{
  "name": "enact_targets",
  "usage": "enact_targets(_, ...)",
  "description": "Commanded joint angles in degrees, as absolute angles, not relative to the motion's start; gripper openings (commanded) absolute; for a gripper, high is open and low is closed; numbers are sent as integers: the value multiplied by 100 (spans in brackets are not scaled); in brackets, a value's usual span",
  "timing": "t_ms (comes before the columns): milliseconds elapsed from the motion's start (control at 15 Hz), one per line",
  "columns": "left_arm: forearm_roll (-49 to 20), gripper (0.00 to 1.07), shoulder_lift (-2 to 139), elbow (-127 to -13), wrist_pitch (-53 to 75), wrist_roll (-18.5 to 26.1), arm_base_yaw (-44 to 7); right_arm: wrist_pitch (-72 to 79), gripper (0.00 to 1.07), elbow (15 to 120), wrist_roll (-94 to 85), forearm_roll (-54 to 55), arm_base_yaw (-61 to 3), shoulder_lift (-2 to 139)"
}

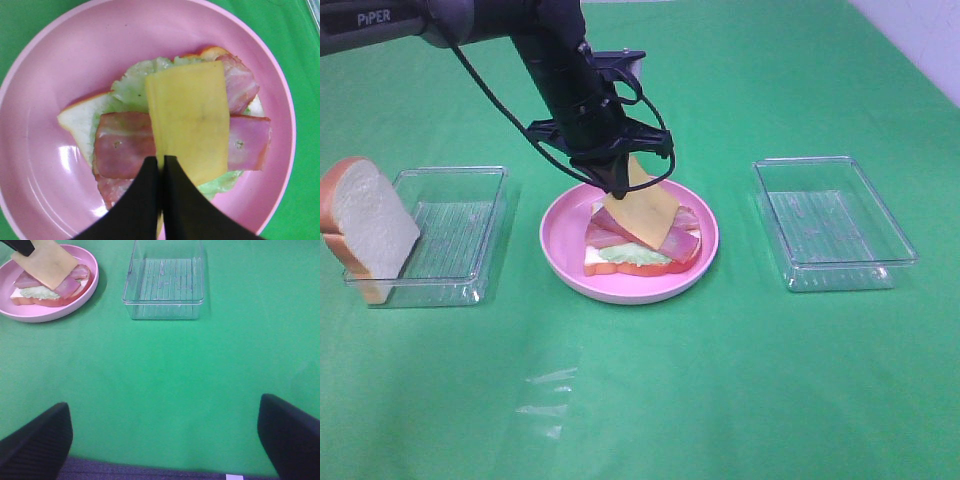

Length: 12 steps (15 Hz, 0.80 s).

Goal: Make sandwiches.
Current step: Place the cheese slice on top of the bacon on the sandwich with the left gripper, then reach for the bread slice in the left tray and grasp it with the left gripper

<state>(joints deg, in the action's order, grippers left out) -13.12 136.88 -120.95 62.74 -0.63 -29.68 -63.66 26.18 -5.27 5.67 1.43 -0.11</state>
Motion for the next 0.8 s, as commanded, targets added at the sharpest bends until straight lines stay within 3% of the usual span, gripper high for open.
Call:
enact_targets(67,-1306,0,13682,-12147,6509,-115,-2974,-6348,97,2601,-527,579,149,-189)
enact_targets(200,-1301,0,13688,-12141,6543,-115,-2974,-6348,97,2601,-527,579,149,-189)
enact_targets(333,-1301,9,13688,-12141,6503,-115,-2974,-6348,97,2601,-527,579,149,-189)
enact_targets(400,-1301,34,13688,-12141,6509,-120,-2974,-6348,97,2601,-527,579,149,-189)
enact_targets(533,-779,101,13654,-12141,6795,-441,-2985,-6348,97,2601,-527,579,149,-189)
enact_targets(800,-642,101,13528,-12152,7122,-390,-2991,-6348,97,2601,-527,579,149,-189)
